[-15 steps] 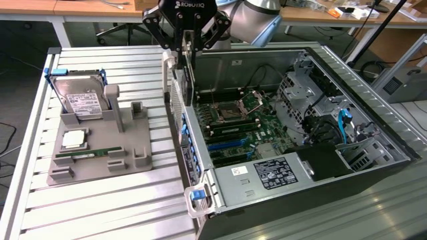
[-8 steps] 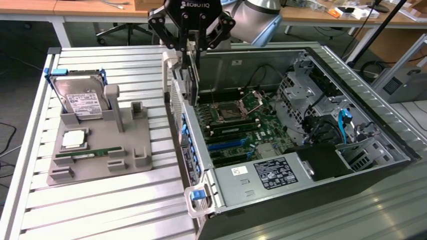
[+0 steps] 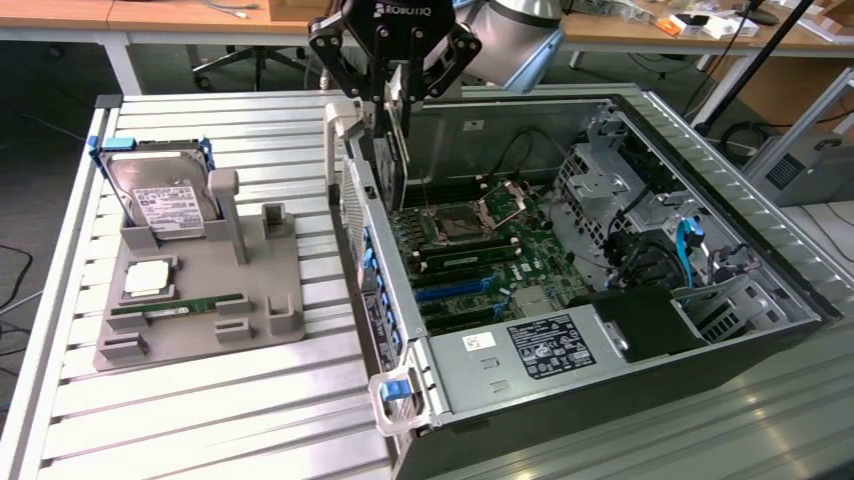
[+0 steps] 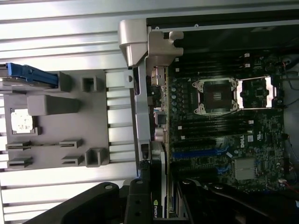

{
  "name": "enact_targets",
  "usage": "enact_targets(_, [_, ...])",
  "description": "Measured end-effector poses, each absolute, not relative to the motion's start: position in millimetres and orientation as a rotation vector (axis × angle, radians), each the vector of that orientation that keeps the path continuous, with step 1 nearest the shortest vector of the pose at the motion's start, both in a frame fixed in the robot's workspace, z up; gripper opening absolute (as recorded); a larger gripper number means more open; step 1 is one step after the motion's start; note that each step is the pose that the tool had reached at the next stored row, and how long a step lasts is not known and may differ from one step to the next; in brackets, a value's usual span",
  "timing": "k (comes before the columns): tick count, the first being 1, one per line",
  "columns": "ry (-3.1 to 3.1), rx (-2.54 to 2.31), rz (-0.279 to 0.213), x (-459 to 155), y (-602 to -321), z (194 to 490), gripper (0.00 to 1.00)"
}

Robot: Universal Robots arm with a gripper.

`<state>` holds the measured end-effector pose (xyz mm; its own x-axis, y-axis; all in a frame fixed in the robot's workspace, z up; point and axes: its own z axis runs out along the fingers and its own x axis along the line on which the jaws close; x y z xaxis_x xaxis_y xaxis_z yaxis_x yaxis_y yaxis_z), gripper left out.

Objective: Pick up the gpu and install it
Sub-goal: 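Pick up the gpu and move the gpu toward the slot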

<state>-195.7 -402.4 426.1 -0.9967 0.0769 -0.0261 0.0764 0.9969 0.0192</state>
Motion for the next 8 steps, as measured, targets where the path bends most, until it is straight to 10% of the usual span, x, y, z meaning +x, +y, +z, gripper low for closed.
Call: enact_targets(8, [3.112,0.119,0.028,-187.7,-402.5,426.1,0.27])
